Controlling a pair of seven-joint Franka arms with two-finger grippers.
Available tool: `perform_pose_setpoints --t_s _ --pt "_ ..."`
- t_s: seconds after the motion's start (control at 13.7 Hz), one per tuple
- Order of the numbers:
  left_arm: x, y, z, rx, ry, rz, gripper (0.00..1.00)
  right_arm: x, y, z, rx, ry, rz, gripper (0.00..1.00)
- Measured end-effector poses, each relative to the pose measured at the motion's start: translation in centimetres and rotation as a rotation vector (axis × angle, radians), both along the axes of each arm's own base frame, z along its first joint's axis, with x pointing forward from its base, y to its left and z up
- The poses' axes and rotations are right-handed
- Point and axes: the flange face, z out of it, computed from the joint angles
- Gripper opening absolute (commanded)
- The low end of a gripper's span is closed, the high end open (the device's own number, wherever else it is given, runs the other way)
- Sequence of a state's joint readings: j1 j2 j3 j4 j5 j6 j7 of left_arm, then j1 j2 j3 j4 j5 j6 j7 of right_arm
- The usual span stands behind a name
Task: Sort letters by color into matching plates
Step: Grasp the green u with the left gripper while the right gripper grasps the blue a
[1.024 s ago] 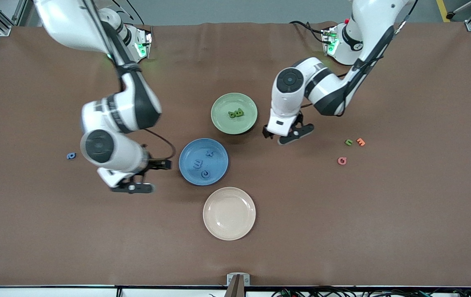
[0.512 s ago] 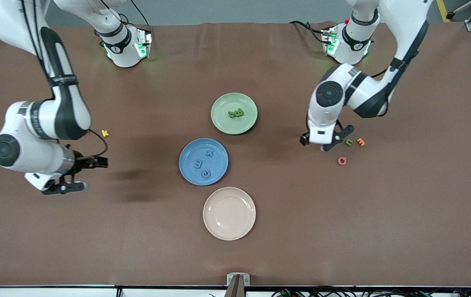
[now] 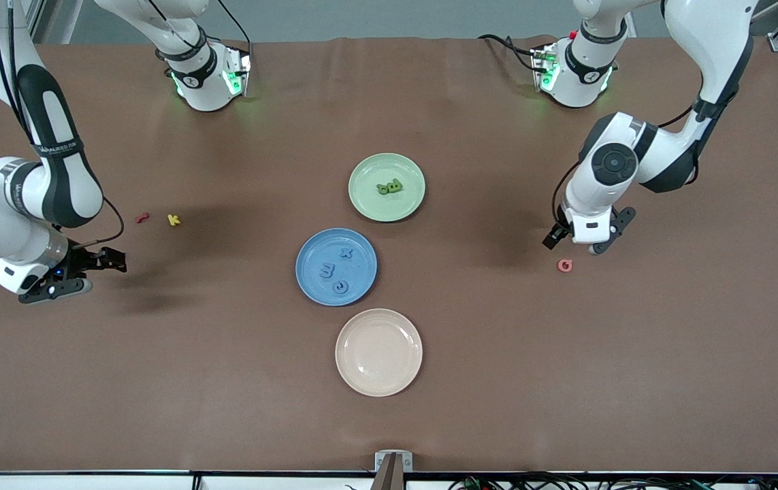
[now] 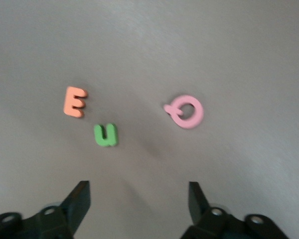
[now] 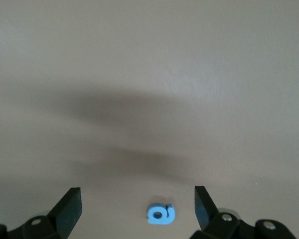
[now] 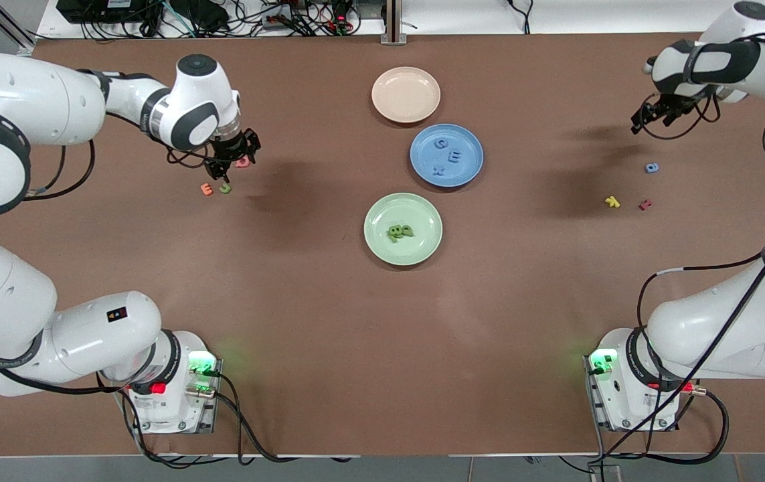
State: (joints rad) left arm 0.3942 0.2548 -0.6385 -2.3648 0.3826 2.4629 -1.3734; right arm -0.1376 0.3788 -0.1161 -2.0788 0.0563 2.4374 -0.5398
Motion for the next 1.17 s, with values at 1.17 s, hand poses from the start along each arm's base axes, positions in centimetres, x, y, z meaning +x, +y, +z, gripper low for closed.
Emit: perform_pose_setpoints --t_s 1.17 --pt "-1.1 5.9 -4.6 -0.052 0.003 0.042 0.64 -4.1 -2.6 -7.4 0.0 0.043 0.036 1.0"
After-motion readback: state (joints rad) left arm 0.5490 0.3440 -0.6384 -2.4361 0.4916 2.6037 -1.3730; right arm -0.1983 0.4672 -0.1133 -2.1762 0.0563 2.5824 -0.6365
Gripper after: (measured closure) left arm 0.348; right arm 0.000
